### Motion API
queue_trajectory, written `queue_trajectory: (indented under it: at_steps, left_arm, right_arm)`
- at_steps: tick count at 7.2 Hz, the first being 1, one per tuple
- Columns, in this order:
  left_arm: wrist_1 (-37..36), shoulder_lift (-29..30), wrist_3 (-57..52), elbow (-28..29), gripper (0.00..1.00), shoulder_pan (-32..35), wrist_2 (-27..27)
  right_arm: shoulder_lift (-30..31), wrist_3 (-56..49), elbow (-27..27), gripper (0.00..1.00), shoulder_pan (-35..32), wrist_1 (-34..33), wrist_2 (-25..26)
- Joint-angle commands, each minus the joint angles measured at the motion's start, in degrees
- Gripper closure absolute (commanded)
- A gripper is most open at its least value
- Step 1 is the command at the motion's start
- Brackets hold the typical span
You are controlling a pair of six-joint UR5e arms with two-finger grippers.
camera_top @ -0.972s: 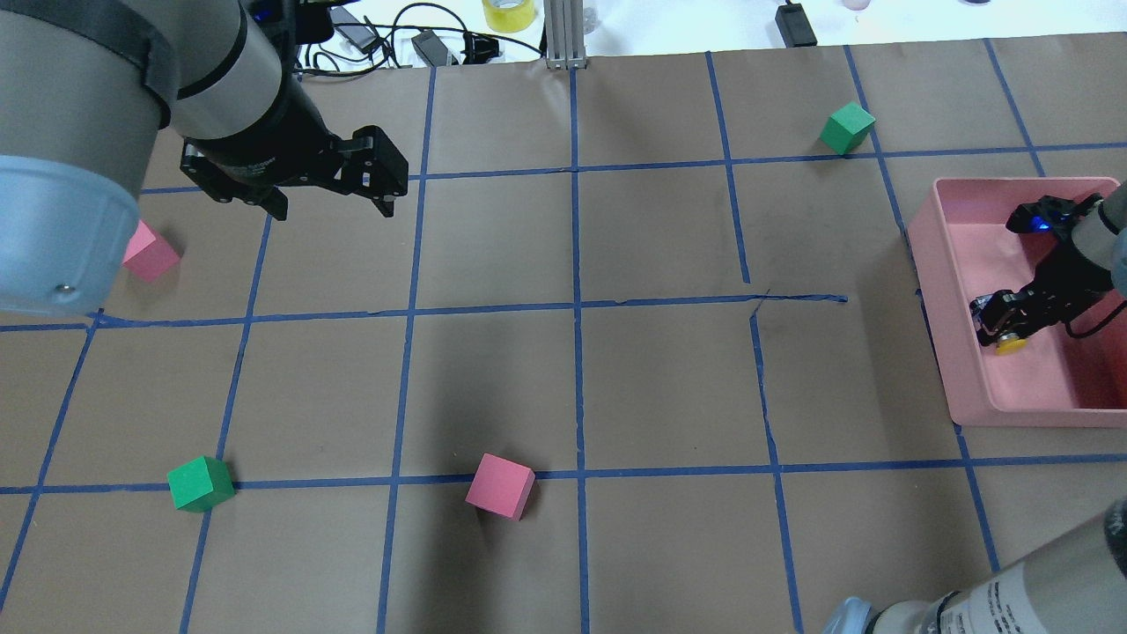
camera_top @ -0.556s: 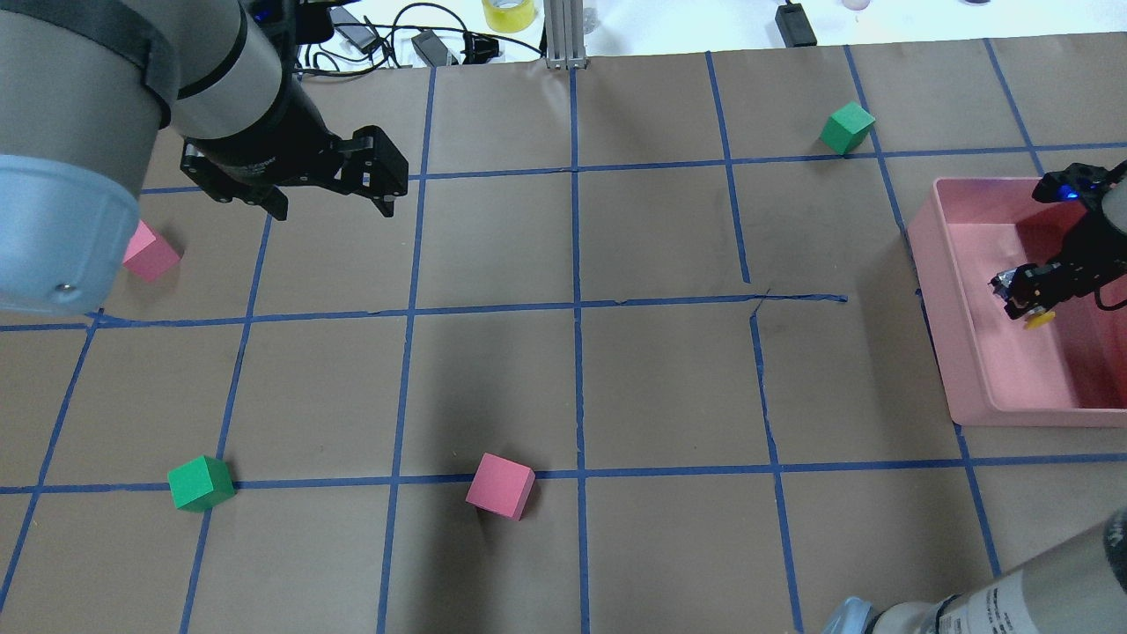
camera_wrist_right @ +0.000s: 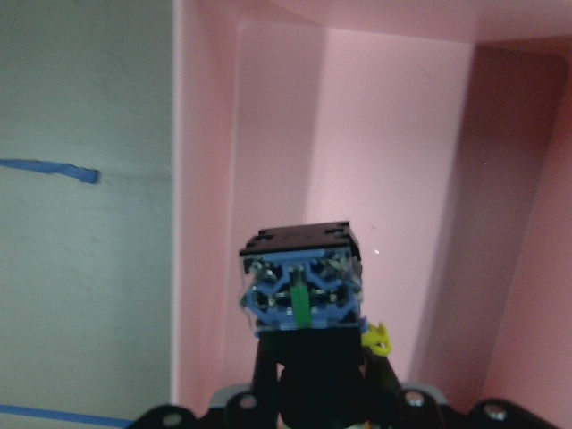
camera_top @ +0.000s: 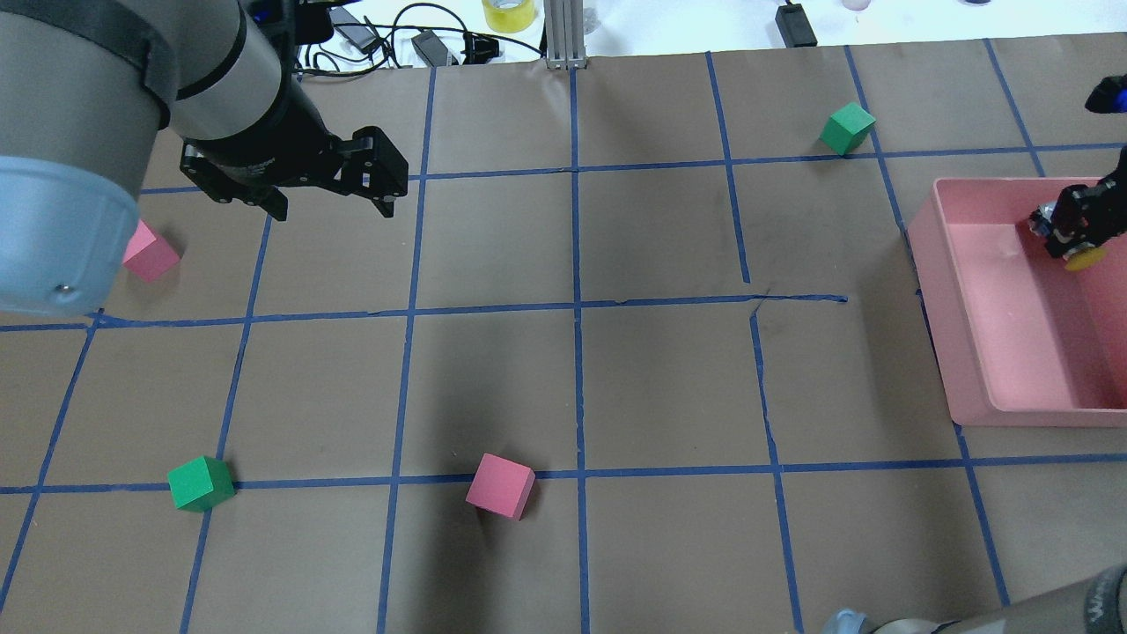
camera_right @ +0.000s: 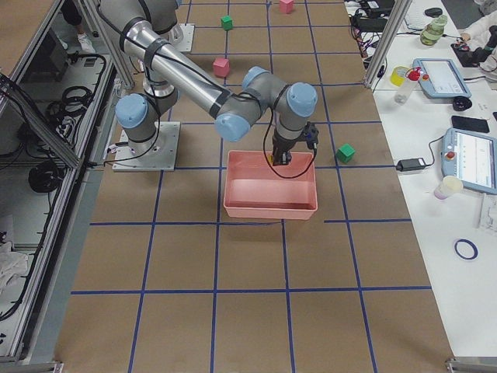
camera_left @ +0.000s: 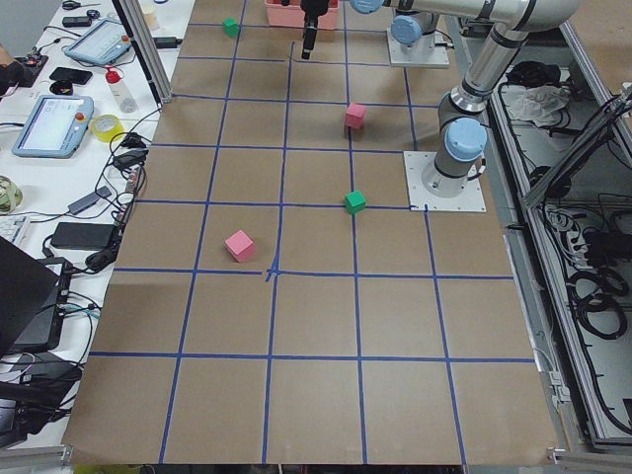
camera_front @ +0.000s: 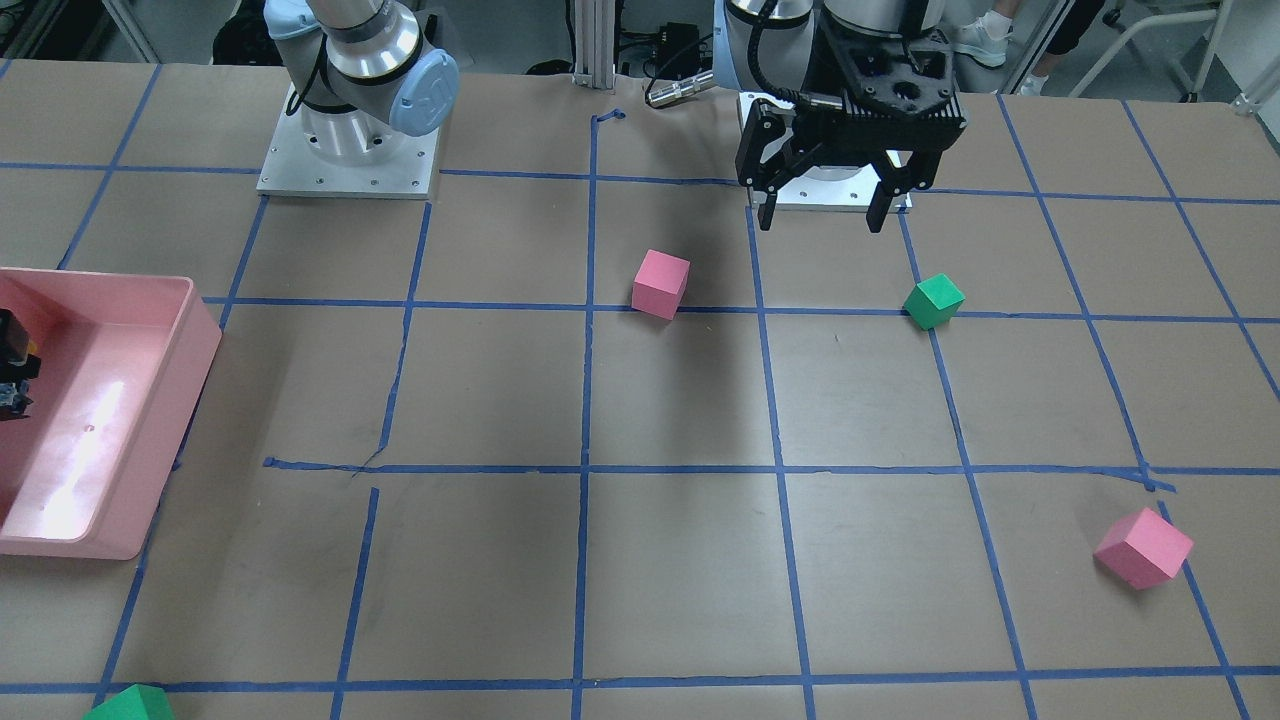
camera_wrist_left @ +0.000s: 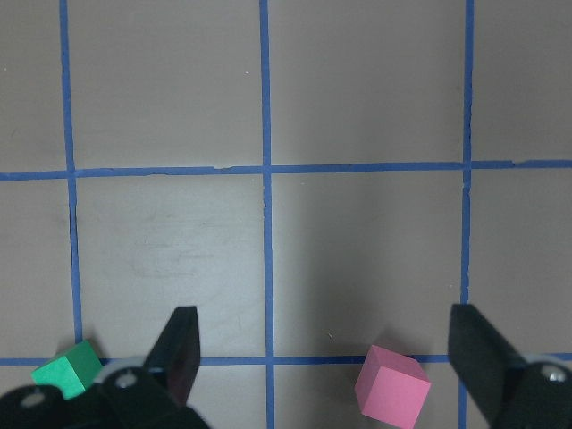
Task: Align button upright
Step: 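Carry the button out of the bin and set it on the table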
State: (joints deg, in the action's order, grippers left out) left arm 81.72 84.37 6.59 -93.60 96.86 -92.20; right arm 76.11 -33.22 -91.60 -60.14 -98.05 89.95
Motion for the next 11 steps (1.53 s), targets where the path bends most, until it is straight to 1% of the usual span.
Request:
queue_trajectory:
  at_steps: [1, 2, 3, 4, 5, 6, 7, 8, 10, 11]
  left_arm:
    - [-0.06, 0.0, 0.0, 0.0, 0.0, 0.0, 0.0]
    - [-0.06, 0.0, 0.0, 0.0, 0.0, 0.0, 0.0]
    - [-0.06, 0.0, 0.0, 0.0, 0.0, 0.0, 0.0]
    - [0.02, 0.0, 0.0, 0.0, 0.0, 0.0, 0.0]
    - [0.02, 0.0, 0.0, 0.0, 0.0, 0.0, 0.0]
    - [0.02, 0.0, 0.0, 0.0, 0.0, 0.0, 0.0]
    - [0.02, 0.0, 0.0, 0.0, 0.0, 0.0, 0.0]
    - [0.02, 0.0, 0.0, -0.09, 0.0, 0.0, 0.0]
    - [-0.67, 0.7, -0.26, 0.26, 0.0, -0.09, 0.43]
    - [-0.68, 0.88, -0.18, 0.26, 0.0, -0.09, 0.09]
  right_arm:
    - [-1.83, 20.82, 2.04, 1.0, -17.29, -1.32, -3.61]
    - [-5.15, 28.83, 2.13, 1.0, -22.6, -6.83, -7.12]
    - [-7.79, 35.44, 2.22, 1.0, -29.26, -11.41, -7.42]
    - [-10.95, 44.73, 2.48, 1.0, -35.68, -15.55, -8.03]
    - [-15.42, 51.87, 3.61, 1.0, -40.53, -21.07, -8.82]
    - [-19.73, 55.51, 6.58, 1.0, -43.8, -24.26, -11.35]
    - [-22.47, 58.59, 10.18, 1.0, -46.7, -24.64, -11.81]
    - [-23.8, 58.53, 10.82, 1.0, -48.38, -24.73, -11.9]
    - [-24.52, 58.09, 10.48, 1.0, -48.4, -24.73, -11.9]
    - [-24.17, 57.22, 10.04, 0.09, -48.4, -24.82, -11.73]
